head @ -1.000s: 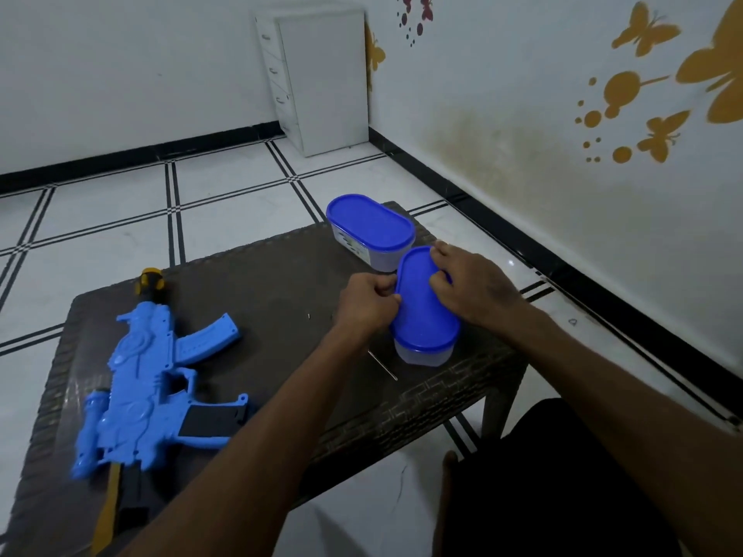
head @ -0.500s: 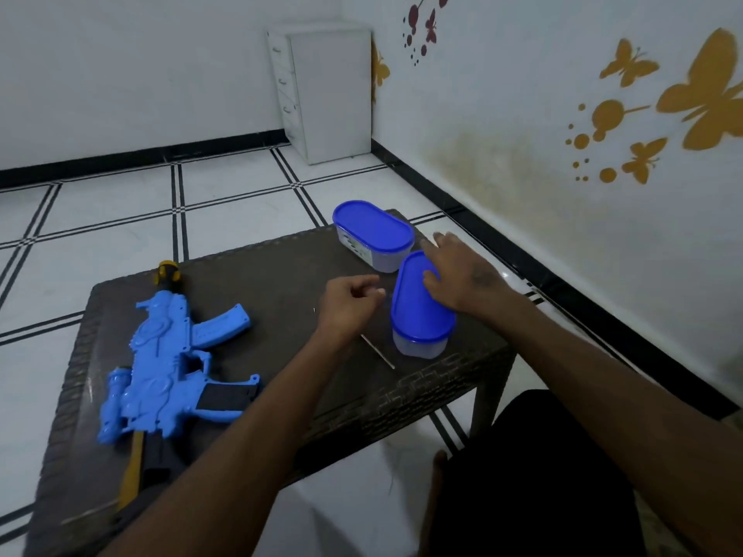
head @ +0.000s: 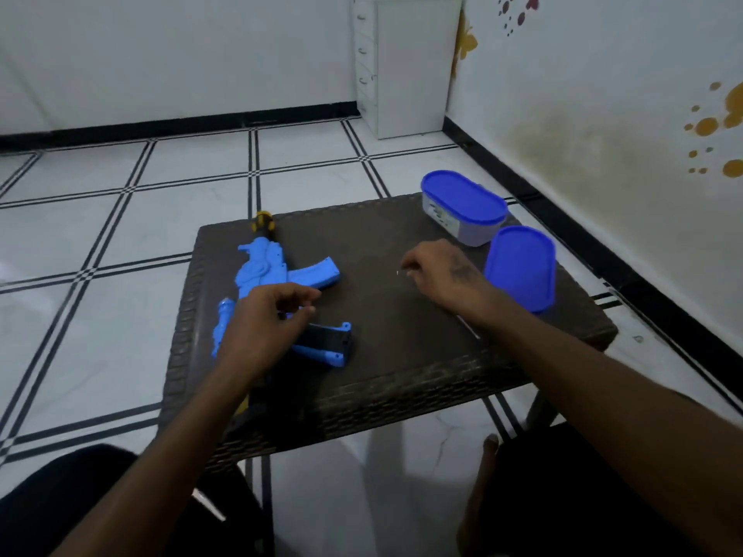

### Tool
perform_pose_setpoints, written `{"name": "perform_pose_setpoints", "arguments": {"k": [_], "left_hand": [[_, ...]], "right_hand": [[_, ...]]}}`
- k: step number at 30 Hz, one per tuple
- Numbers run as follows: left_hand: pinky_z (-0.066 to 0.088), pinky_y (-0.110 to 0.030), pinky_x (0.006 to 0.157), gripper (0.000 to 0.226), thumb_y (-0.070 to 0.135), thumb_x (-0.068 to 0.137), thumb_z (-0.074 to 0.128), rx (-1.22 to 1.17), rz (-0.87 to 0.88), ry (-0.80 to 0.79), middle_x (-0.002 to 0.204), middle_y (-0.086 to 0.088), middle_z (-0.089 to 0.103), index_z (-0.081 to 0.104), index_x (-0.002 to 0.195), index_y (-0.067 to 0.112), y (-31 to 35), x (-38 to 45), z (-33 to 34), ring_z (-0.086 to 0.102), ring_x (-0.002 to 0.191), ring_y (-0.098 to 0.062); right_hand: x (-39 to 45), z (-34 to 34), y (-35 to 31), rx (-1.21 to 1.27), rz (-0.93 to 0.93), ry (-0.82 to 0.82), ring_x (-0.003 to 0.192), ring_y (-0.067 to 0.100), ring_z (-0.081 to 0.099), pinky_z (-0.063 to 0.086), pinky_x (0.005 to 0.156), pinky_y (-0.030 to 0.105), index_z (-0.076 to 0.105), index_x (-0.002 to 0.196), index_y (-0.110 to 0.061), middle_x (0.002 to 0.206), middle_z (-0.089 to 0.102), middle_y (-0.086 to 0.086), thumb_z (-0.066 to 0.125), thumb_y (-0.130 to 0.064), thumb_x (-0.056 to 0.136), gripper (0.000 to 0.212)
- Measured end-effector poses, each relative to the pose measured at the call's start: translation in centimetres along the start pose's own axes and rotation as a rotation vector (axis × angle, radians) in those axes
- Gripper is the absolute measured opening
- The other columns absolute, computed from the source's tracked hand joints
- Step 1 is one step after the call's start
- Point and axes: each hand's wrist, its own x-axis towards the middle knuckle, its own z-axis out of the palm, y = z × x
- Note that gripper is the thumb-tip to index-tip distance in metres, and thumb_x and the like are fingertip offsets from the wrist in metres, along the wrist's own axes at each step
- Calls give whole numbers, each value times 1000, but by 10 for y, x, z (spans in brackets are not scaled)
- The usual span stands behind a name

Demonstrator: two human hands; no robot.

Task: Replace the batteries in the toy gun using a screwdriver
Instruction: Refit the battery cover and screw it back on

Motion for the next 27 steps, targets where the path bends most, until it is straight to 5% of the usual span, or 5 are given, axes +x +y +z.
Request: {"name": "perform_pose_setpoints", "arguments": {"k": [4,12,22,27], "left_hand": [[43,-28,85,24,32,78,77,266,65,19,107,8,67,74,102,31,-25,-13,-24,59,102,-11],[43,-29,83,53,57,64,78,444,115,-69,102,12,56,66,113,42,-43,-14,-25,51,101,-14],[26,-24,81,60,53,67,77,541,162,-37,99,14,46,60,123,45,-38,-11,-16,33,98,-10],[35,-30,88,58,51,69,77,488,172,-37,98,13,47,61,124,41,-32,-8,-4,38,101,-14]], "right_hand": [[19,18,-9,10,82,-33,100,24,67,54,89,38,74,107,-19,108,73,4,63,-29,93,21],[37,31,-13,13,217,14,92,21,65,46,73,30,73,98,-19,98,72,3,70,-29,89,14],[49,30,-8,91,155,-65,87,17,63,52,79,34,65,93,-20,94,67,2,64,-11,91,10],[50,29,-13,74,108,-142,86,17,60,53,79,36,62,96,-20,98,64,2,57,-11,93,11]]}}
